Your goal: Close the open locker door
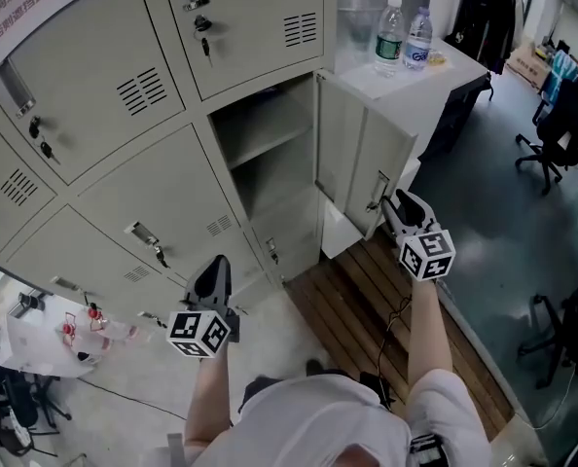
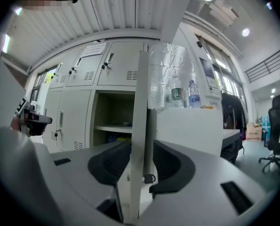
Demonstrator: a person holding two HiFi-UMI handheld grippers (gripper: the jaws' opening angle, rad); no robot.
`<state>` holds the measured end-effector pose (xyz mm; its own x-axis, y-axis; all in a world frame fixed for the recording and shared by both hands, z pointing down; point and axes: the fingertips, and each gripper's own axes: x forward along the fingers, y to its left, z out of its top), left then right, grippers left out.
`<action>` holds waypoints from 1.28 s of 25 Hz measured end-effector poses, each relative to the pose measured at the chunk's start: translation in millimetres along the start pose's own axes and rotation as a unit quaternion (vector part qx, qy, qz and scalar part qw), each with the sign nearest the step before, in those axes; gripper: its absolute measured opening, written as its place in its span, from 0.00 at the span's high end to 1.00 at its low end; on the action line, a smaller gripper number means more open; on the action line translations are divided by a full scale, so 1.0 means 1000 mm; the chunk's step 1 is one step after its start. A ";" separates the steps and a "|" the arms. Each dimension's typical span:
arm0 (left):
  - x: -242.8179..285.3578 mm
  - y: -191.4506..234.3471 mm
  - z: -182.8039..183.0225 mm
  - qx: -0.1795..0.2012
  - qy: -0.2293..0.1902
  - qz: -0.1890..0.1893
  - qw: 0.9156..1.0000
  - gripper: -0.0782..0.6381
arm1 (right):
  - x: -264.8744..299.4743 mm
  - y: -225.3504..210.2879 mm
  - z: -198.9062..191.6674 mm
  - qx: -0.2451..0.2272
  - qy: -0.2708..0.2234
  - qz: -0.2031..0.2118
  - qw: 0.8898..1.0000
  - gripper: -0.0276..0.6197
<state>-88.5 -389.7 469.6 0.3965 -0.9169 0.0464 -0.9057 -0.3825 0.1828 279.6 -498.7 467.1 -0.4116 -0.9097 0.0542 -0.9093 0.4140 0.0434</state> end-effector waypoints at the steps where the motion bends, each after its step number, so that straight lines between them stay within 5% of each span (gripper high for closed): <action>1: 0.001 -0.001 -0.001 0.001 0.002 0.000 1.000 0.88 | 0.001 0.000 -0.001 -0.001 0.001 0.003 1.000 0.74; 5: 0.000 -0.001 -0.001 0.005 0.004 0.004 1.000 0.88 | 0.004 0.006 -0.002 0.002 -0.001 0.019 1.000 0.82; 20: -0.023 -0.001 0.001 0.014 0.000 0.015 1.000 0.88 | 0.004 0.073 0.001 -0.006 -0.004 0.079 0.997 0.82; 32: -0.062 0.063 0.015 0.005 -0.007 0.019 1.000 0.88 | 0.035 0.165 0.010 -0.014 0.000 0.108 0.994 0.84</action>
<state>-172.7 -358.4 464.0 0.3590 -0.9325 0.0389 -0.9219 -0.3478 0.1706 115.0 -462.6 466.4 -0.5966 -0.7998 0.0655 -0.7978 0.6000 0.0592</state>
